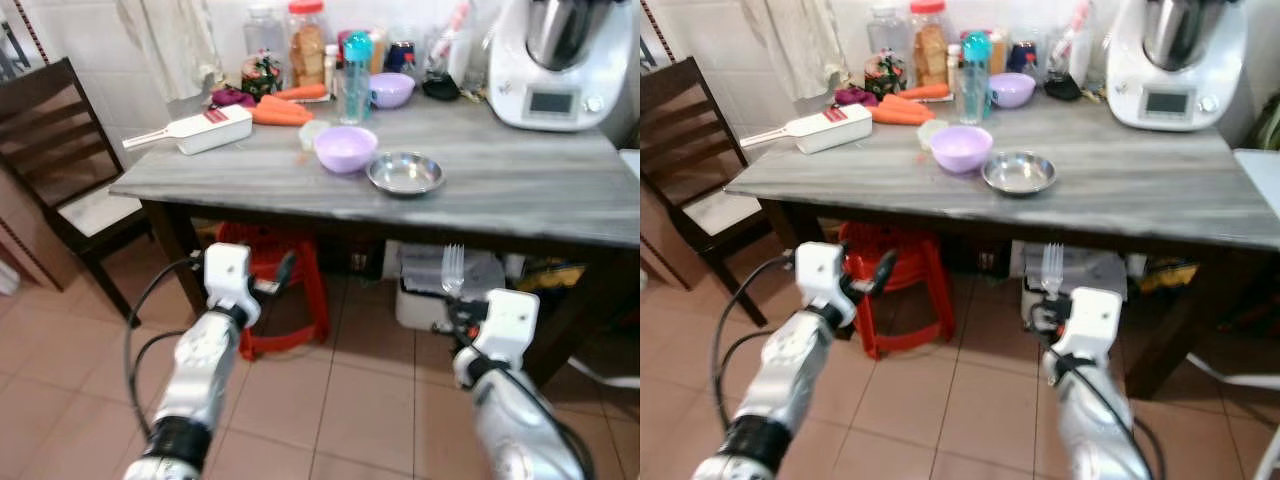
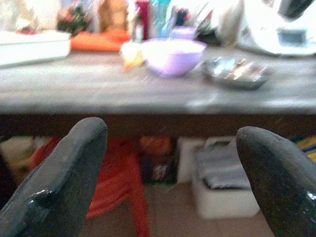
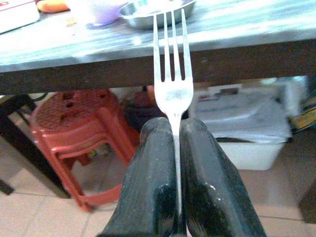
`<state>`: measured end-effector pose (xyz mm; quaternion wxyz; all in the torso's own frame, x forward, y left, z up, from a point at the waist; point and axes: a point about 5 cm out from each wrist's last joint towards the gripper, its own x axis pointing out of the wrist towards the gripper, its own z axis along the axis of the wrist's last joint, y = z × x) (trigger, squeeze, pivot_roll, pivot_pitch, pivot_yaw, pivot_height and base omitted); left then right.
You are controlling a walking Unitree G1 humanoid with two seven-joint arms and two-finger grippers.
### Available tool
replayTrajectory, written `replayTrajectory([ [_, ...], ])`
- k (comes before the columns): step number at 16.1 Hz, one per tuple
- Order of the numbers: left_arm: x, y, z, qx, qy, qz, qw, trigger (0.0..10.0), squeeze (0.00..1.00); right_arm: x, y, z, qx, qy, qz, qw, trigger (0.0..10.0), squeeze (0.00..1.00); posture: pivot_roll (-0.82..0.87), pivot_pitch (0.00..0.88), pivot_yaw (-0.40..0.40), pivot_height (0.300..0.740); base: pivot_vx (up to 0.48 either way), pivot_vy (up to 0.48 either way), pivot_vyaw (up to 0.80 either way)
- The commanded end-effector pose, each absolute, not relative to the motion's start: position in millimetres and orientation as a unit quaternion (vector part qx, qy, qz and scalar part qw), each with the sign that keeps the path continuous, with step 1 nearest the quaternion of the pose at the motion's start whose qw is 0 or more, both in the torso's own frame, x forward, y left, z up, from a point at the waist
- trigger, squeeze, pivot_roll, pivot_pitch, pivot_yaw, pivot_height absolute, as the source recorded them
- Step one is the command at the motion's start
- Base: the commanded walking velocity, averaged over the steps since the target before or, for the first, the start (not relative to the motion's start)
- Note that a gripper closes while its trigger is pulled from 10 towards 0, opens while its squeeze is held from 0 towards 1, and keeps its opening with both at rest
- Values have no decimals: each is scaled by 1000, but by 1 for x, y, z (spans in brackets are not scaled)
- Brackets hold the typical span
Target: Setting the table
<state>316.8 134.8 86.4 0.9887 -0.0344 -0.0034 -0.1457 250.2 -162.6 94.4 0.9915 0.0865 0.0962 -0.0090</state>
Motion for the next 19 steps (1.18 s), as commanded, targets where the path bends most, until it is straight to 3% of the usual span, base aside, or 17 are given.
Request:
replayTrajectory([
  [1, 316, 137, 85, -32, 4, -139, 990, 10000, 0, 252, -161, 97, 86, 94, -4, 992, 10000, 0, -160, 0, 44, 740, 0, 0, 0],
  [4, 315, 137, 83, -34, 7, -135, 990, 10000, 0, 252, -160, 96, 86, 96, -3, 992, 10000, 0, -157, 0, 43, 740, 0, -227, 0],
  [13, 317, 135, 86, -36, 3, -138, 990, 10000, 0, 252, -160, 96, 85, 96, -4, 992, 10000, 0, -157, 0, 40, 740, 0, -476, 0],
  [19, 315, 136, 90, -49, -13, -156, 986, 10000, 0, 254, -159, 97, 85, 93, -2, 992, 10000, 0, -157, 0, 44, 740, 0, -47, 0],
])
